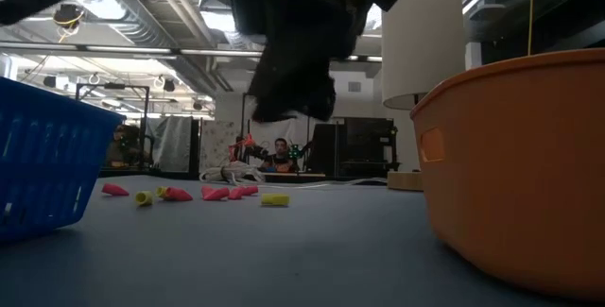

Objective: Sort crayons
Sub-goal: Put the gray crayon into the blue bin

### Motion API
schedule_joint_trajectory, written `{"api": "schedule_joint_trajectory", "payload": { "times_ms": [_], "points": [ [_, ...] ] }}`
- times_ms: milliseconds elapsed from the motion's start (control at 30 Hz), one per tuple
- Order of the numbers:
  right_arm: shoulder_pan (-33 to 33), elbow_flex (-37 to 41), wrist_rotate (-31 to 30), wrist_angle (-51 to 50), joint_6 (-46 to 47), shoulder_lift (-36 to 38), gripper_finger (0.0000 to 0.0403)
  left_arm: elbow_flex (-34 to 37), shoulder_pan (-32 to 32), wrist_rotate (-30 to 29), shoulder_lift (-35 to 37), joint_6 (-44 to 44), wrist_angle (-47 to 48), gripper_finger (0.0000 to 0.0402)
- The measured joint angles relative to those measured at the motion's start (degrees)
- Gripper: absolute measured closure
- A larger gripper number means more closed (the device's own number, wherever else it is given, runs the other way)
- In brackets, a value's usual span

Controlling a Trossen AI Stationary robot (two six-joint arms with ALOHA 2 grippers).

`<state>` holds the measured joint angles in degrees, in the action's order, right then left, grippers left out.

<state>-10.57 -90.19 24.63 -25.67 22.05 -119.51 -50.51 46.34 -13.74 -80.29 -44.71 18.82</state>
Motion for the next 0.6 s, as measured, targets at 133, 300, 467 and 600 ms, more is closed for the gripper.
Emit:
{"api": "schedule_joint_trajectory", "payload": {
  "times_ms": [133,300,467,600],
  "points": [
    [-0.4,-0.2,-0.1,0.4,0.0,0.4,0.0292,0.2,0.8,1.6,-0.1,-3.7,0.9,0.0380],
    [-0.6,-0.1,-0.2,0.5,0.0,0.2,0.0292,0.2,1.6,1.9,-0.2,-8.0,3.1,0.0356],
    [-0.7,-0.1,-0.5,0.2,0.1,0.2,0.0292,0.2,1.4,0.6,-0.3,-8.1,2.9,0.0336],
    [-0.7,-0.1,-0.5,0.2,0.1,0.2,0.0292,0.2,1.3,-2.4,-0.4,-7.9,2.9,0.0322]
  ]
}}
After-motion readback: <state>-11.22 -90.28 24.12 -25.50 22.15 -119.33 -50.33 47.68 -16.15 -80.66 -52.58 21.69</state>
